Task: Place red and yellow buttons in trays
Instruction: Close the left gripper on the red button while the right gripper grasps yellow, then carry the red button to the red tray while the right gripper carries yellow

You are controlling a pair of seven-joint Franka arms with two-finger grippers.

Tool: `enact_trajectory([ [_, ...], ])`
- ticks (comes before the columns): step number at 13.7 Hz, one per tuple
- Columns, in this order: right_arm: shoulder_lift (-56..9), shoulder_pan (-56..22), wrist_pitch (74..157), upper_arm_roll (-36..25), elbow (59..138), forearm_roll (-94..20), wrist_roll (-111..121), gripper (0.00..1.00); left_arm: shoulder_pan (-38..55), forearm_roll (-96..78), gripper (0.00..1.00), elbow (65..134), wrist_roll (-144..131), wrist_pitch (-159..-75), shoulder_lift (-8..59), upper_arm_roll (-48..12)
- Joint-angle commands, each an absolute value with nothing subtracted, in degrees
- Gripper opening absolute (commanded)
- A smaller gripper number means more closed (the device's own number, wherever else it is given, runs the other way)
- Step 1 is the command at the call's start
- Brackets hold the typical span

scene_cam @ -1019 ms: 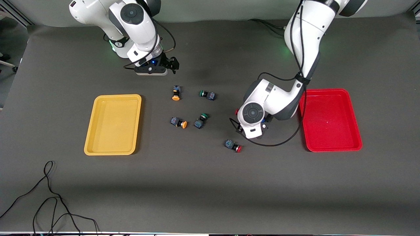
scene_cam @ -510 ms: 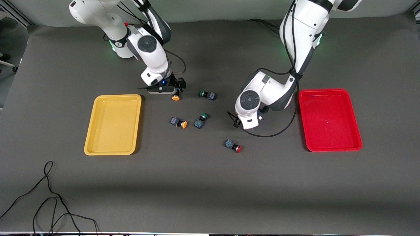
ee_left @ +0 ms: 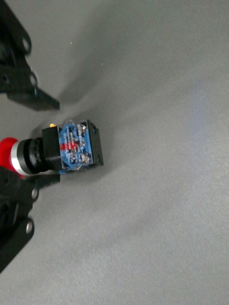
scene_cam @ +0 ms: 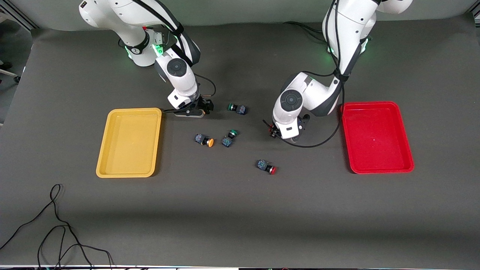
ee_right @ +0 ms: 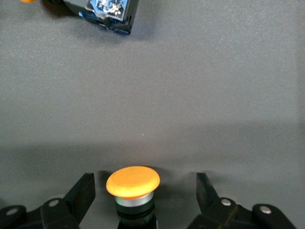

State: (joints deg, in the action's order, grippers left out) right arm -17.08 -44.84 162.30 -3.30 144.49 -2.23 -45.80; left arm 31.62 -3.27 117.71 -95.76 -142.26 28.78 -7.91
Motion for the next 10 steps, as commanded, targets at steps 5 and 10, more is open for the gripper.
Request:
enact_trajectory([
  [5,-14.7,-45.1,159.7,-3.5,142.6,-1.1,-46.6,0.23,32.1,-0.4,0.00,119.4,-96.2,-141.1,25.8,-6.7],
  [10,-7.7,-44.5,142.5,-3.8,134.9,-1.1,-46.1,0.22,21.1,-1.1,0.00,110.1,-79.7,-116.7,19.8,-6.9],
])
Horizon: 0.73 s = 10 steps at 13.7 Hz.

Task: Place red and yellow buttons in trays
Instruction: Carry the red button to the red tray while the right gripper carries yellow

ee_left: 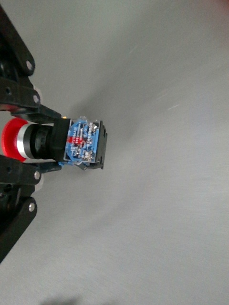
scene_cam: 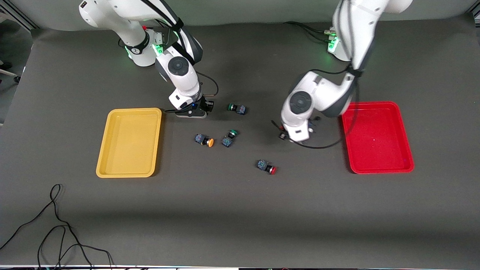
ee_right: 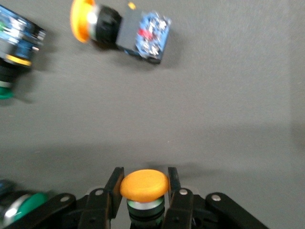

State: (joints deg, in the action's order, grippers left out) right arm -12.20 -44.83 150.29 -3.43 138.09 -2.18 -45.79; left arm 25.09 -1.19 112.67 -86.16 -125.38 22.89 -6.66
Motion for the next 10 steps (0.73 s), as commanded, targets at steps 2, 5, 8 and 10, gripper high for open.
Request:
enact_trajectory([
  [2,-6.0,-44.3,132.5,-4.9,128.3,-1.1,-44.7,0.22,16.5,-0.6,0.00,110.5,-71.8,-111.5,16.8,-6.8],
  [5,-6.9,-44.2,120.5,-9.4,116.8,-1.8,-39.5,0.22,10.9,3.4,0.00,113.3,-65.9,-107.0,13.9,-6.8],
  [8,-6.5,-44.3,119.2,-19.1,115.6,-1.8,-26.9,0.22,5.8,6.1,0.00,120.8,-57.1,-108.9,9.3,-6.7],
  [10,-6.4,-44.3,119.2,-27.7,115.7,-1.8,-14.7,0.22,2.2,6.5,0.00,126.4,-52.1,-113.2,6.2,-6.7],
])
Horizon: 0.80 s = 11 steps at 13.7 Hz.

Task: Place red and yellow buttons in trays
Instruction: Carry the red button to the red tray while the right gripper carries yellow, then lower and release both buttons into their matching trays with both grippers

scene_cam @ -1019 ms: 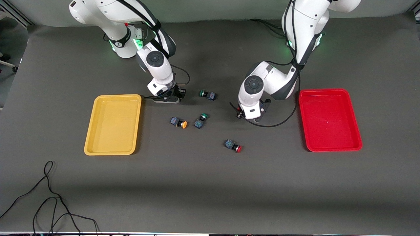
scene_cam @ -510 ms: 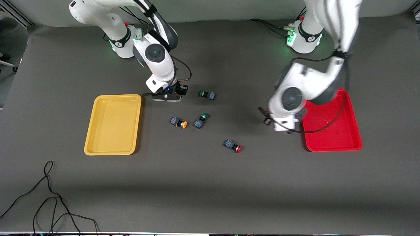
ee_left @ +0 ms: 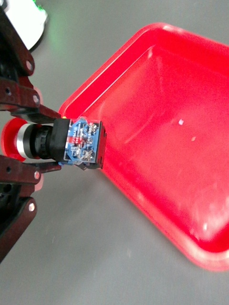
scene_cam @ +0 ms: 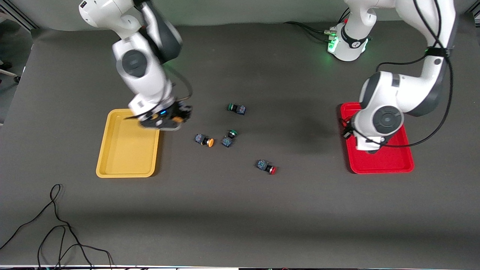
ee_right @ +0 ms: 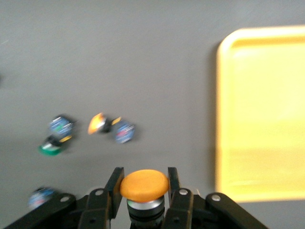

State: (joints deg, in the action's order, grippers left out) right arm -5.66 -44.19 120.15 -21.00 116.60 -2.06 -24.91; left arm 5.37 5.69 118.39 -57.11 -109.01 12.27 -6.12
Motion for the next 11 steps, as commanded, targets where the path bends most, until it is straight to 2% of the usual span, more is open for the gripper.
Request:
enact_trajectory([
  [1,-6.6,-44.3,119.2,-31.9,115.8,-2.1,-8.4,0.22,0.9,7.0,0.00,129.3,-50.6,-116.2,5.2,-6.7],
  [3,-7.0,-44.3,119.4,-39.3,117.1,-4.7,1.9,0.22,-0.3,9.8,0.00,136.4,-49.7,-124.9,4.7,-6.7],
  [5,-8.3,-44.2,121.8,-44.1,119.8,-5.2,9.1,0.22,-1.4,10.4,0.00,143.1,-49.7,-137.7,5.4,-6.6],
  [6,-9.3,-44.1,125.6,-45.3,122.1,-5.4,11.2,0.22,-2.2,11.6,0.00,144.0,-49.6,-140.0,5.5,-6.7],
  [8,-12.8,-41.9,134.5,-45.5,127.4,-8.7,14.6,0.22,-2.5,12.1,0.00,144.1,-49.5,-139.0,5.1,-6.7],
  [9,-16.0,-41.7,136.6,-45.5,127.8,-12.2,17.7,0.22,-2.5,12.1,0.11,144.1,-49.5,-139.0,5.2,-6.7],
  [10,-20.0,-41.6,137.5,-45.5,127.4,-17.4,21.8,0.22,-2.5,12.1,0.99,144.1,-49.0,-138.9,5.2,-6.7],
  [11,-23.0,-41.0,138.2,-45.5,127.2,-22.4,25.7,0.22,-2.5,12.1,1.00,143.9,-49.0,-138.5,5.1,-6.7],
])
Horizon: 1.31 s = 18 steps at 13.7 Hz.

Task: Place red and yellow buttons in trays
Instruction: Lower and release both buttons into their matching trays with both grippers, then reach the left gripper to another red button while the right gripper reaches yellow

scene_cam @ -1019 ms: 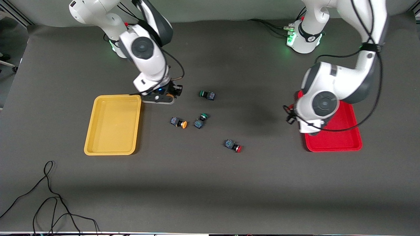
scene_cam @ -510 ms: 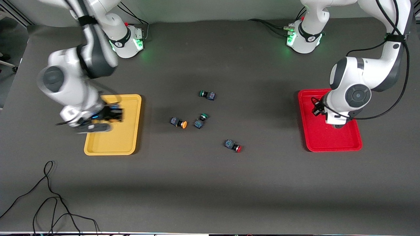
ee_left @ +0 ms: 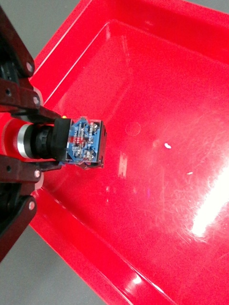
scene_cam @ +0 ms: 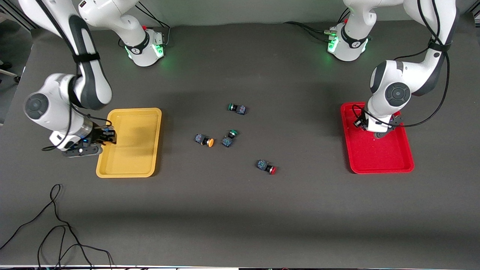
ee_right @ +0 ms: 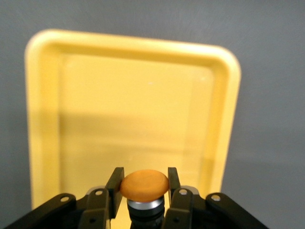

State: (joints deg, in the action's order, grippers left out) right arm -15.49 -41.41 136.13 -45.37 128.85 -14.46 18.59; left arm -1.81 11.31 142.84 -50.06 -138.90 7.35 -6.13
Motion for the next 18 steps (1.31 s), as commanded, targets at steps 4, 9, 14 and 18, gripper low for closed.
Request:
enact_trajectory([
  [4,-29.6,-40.2,138.6,-45.1,125.3,-31.7,33.0,0.22,-1.9,12.0,1.00,138.5,-49.0,-130.2,4.9,-7.0],
  [9,-29.7,-39.9,137.9,-45.0,123.3,-32.1,31.3,1.00,6.5,4.4,1.00,115.3,-58.4,-110.8,11.0,-8.8],
  [14,-26.0,-44.1,122.7,-51.0,113.4,-27.0,26.5,1.00,22.1,3.6,1.00,78.9,-86.9,-103.0,39.0,-8.8],
  [18,-25.9,-53.4,110.0,-58.6,104.5,-25.5,18.2,1.00,27.7,3.5,1.00,70.3,-103.8,-112.7,49.0,-8.7],
])
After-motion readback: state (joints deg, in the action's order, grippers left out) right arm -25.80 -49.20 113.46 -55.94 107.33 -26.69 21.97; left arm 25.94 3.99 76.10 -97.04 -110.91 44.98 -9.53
